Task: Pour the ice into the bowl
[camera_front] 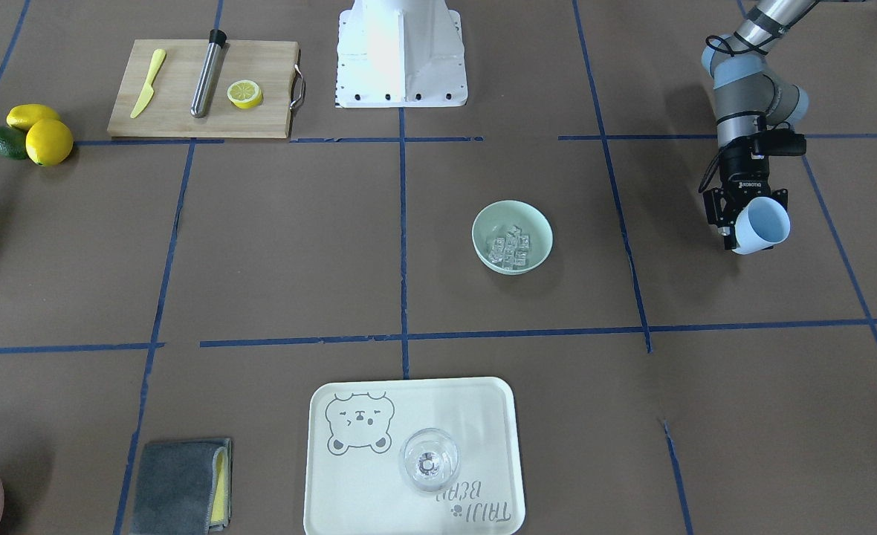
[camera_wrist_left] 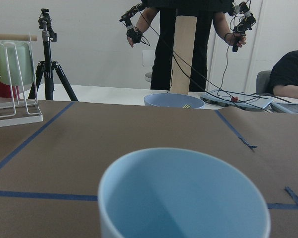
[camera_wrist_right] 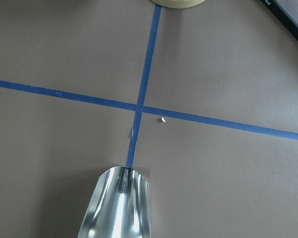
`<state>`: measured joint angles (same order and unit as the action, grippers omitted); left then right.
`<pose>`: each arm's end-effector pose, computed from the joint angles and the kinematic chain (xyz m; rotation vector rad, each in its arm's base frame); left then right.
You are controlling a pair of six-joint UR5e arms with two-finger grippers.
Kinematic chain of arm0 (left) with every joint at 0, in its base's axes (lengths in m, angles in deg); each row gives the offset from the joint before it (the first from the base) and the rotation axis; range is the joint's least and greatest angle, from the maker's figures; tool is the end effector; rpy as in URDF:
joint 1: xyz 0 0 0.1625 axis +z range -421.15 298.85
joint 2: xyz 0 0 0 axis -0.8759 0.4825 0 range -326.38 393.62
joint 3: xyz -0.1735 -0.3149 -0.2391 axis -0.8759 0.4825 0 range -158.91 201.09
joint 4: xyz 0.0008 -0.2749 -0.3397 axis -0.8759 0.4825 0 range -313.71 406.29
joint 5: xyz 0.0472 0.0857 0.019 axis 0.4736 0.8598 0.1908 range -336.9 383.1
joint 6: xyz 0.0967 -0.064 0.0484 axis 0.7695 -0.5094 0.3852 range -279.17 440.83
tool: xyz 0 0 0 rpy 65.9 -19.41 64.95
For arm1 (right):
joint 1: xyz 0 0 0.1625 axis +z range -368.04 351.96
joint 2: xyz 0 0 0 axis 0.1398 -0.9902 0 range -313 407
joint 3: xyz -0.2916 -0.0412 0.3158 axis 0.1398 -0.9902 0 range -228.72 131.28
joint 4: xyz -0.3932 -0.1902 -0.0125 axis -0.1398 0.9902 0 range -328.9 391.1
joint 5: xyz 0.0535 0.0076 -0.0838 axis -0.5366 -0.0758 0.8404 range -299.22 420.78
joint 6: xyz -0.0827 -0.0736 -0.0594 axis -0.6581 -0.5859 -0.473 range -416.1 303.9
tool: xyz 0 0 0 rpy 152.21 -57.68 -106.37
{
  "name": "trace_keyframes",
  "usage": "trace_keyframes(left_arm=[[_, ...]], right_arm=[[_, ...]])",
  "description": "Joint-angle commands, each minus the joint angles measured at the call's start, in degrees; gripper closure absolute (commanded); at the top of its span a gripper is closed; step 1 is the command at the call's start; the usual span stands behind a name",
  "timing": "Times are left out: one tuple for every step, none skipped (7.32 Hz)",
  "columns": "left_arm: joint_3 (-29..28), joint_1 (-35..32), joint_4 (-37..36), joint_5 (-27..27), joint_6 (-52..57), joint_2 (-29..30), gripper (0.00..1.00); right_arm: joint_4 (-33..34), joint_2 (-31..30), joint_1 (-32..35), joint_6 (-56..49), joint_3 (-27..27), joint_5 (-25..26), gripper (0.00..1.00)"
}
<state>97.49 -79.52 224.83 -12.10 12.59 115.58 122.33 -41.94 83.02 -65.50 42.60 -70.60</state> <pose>0.3357 -0.3601 0.6803 1.1560 0.7171 -0.5066 0.0600 -0.5243 0.6692 0.0850 -0.7182 -0.1466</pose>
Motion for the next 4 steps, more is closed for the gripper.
trace_keyframes(left_arm=[[-0.5, 0.0, -0.3, -0.8, 0.1, 0.1, 0.9], [-0.5, 0.2, -0.5, -1.1, 0.1, 0.2, 0.83], [-0.7, 0.3, -0.5, -1.1, 0.2, 0.5, 0.72], [-0.9, 0.3, -0.5, -1.1, 0.2, 0.7, 0.67]], right_arm=[[0.0, 0.0, 0.0, 0.0, 0.0, 0.1, 0.0], [0.0, 0.0, 0.0, 0.0, 0.0, 0.1, 0.0], [0.0, 0.0, 0.0, 0.1, 0.0, 0.1, 0.0], [0.0, 0.1, 0.0, 0.0, 0.0, 0.1, 0.0]])
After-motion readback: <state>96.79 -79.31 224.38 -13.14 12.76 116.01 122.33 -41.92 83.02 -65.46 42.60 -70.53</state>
